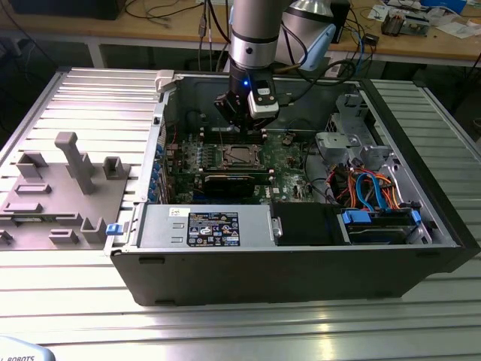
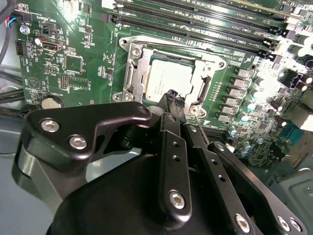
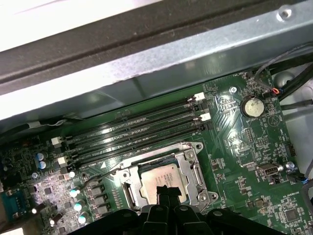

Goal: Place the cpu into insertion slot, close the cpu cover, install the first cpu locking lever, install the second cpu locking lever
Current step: 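Install the first cpu locking lever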

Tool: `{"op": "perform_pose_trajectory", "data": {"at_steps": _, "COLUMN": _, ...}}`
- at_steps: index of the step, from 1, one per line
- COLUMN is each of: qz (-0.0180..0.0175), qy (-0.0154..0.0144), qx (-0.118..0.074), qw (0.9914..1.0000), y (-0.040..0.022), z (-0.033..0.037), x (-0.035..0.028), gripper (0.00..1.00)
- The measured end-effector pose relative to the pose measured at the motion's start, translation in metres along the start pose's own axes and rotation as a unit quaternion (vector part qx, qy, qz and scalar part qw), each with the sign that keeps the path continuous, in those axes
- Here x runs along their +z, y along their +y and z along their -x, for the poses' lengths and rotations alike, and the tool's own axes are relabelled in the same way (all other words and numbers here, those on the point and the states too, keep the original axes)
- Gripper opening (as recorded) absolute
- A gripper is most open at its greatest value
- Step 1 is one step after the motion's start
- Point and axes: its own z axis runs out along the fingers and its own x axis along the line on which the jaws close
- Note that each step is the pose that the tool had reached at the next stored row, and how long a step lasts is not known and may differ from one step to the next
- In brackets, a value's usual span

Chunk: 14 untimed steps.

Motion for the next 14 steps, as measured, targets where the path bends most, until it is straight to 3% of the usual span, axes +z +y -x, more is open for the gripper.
{"op": "perform_pose_trajectory", "data": {"at_steps": 14, "qz": 0.0, "qy": -0.0001, "qx": -0.007, "qw": 0.99997, "y": 0.0, "z": 0.0, "x": 0.0, "gripper": 0.11}}
